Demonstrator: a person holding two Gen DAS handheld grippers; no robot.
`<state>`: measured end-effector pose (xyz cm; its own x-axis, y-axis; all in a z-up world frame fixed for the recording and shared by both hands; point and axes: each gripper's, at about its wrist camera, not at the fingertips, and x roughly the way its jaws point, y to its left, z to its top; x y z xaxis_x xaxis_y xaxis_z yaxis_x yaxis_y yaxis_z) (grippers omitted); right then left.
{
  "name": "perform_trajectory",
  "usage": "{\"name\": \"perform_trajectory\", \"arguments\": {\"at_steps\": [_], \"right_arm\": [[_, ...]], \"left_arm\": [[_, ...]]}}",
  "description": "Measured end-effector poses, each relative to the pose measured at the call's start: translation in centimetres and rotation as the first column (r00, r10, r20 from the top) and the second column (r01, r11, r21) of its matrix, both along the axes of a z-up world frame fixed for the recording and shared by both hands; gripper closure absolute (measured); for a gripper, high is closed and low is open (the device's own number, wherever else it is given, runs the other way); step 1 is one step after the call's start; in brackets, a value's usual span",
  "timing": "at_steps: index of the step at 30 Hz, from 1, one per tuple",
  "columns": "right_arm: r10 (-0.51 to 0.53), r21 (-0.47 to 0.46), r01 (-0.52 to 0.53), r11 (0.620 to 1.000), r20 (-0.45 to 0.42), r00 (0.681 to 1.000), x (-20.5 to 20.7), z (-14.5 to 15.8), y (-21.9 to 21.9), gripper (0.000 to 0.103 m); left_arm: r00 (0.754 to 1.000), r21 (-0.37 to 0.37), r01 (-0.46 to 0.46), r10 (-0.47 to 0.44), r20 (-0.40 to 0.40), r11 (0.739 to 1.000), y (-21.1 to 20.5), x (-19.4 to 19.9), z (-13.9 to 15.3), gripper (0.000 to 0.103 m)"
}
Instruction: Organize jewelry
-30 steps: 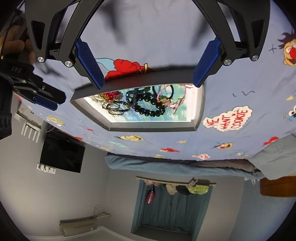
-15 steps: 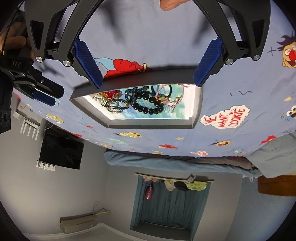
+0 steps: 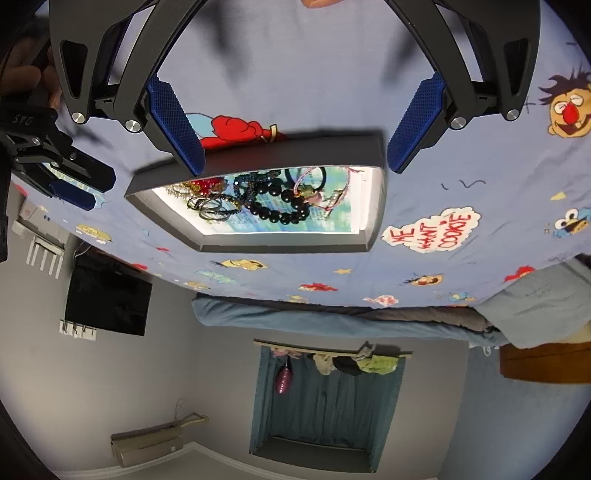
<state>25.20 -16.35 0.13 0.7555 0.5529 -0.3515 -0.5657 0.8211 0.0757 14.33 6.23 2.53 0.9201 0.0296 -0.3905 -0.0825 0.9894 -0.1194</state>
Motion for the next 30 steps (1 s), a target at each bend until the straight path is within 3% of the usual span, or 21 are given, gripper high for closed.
{"name": "perform_trajectory", "arguments": {"at_steps": [30], "right_arm": [[0.003, -0.006, -0.003, 1.0, -0.004, 1.0, 0.12, -0.16, 0.23, 0.006]], "left_arm": [[1.0, 0.011, 0.004, -0.004, 0.008, 1.0, -0.4, -0.37, 0.29, 0.005]]}}
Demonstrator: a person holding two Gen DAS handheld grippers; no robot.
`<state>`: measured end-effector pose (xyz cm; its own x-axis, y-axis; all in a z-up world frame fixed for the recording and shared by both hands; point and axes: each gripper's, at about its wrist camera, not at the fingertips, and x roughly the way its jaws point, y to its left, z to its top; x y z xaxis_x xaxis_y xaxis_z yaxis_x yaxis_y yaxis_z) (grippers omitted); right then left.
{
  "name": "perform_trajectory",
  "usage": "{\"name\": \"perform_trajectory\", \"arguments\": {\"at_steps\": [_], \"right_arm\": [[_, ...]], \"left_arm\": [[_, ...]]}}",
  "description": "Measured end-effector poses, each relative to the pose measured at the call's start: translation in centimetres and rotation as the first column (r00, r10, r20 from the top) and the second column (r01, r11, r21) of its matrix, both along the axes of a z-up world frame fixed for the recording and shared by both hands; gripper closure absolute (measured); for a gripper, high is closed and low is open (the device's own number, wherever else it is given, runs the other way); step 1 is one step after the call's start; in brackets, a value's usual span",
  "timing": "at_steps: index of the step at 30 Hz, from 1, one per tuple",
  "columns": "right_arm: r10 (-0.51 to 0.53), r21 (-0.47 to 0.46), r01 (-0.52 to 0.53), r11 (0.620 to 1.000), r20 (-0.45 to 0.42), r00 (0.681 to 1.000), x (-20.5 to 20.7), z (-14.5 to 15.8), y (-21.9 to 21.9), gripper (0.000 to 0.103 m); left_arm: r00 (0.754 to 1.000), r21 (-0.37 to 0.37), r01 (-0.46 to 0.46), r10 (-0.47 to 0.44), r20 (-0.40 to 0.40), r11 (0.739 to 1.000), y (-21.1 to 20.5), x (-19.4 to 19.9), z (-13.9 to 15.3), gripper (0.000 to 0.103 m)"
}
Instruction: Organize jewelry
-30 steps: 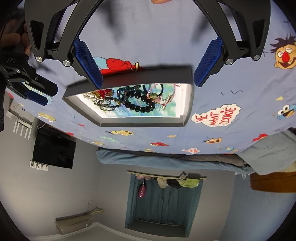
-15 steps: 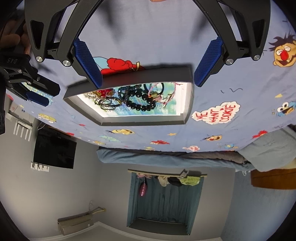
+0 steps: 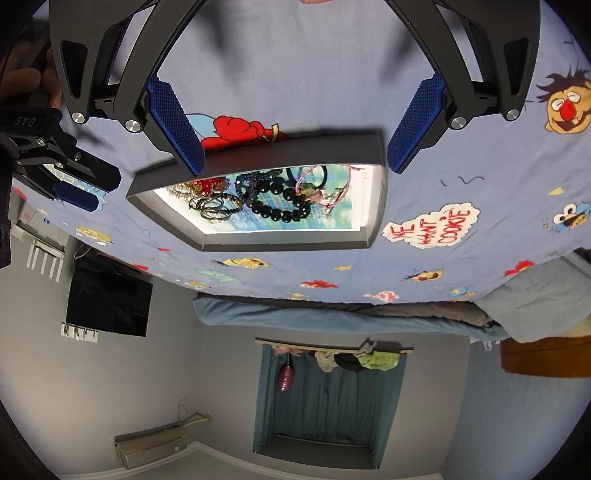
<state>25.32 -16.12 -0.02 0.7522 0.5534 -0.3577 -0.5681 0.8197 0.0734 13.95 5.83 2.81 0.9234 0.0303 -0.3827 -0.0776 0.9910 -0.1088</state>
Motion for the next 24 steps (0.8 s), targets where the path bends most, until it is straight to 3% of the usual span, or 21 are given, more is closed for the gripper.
{"name": "perform_trajectory", "arguments": {"at_steps": [24], "right_arm": [[0.0, -0.001, 0.0, 1.0, -0.001, 1.0, 0.05, -0.03, -0.04, 0.006]], "left_arm": [[1.0, 0.0, 0.005, -0.005, 0.005, 1.0, -0.05, -0.04, -0.01, 0.005]]}}
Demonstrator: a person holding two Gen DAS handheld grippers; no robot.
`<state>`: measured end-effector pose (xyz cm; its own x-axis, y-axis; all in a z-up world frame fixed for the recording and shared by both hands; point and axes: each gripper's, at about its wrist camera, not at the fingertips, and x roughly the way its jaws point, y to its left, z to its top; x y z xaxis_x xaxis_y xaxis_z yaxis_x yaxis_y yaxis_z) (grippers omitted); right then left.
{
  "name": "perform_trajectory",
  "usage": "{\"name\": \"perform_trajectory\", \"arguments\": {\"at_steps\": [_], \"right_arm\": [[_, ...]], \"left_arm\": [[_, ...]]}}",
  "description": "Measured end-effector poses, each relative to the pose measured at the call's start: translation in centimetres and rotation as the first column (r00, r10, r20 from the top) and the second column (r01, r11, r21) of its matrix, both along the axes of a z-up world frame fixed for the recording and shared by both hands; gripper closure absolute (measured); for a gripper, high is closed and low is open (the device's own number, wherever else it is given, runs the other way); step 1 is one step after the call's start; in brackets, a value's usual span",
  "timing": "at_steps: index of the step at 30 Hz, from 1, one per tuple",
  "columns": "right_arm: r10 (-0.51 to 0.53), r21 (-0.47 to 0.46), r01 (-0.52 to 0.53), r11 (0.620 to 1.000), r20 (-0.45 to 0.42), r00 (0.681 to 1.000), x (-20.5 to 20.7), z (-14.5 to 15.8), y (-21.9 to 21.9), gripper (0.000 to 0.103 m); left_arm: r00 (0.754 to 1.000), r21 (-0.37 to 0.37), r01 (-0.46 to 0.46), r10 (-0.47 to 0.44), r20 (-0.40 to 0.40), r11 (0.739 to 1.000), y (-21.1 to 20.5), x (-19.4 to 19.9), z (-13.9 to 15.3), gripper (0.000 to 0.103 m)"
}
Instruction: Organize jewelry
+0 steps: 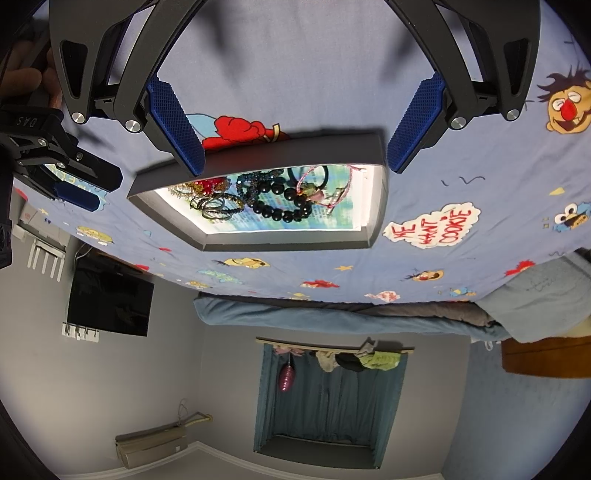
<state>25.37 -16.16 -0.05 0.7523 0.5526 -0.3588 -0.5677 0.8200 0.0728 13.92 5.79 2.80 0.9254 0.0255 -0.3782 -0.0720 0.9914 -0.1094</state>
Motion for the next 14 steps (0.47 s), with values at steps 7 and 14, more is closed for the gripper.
{"name": "perform_trajectory", "arguments": {"at_steps": [7, 14], "right_arm": [[0.0, 0.001, 0.0, 1.0, 0.0, 1.0, 0.01, 0.03, 0.0, 0.006], [-0.001, -0.002, 0.001, 1.0, -0.003, 1.0, 0.02, -0.04, -0.04, 0.006]], "left_arm": [[1.0, -0.001, 0.002, -0.002, 0.0, 1.0, -0.01, -0.03, 0.03, 0.005], [1.0, -0.003, -0.003, 0.003, -0.008, 1.0, 0.12, 0.16, 0.03, 0.005]]}}
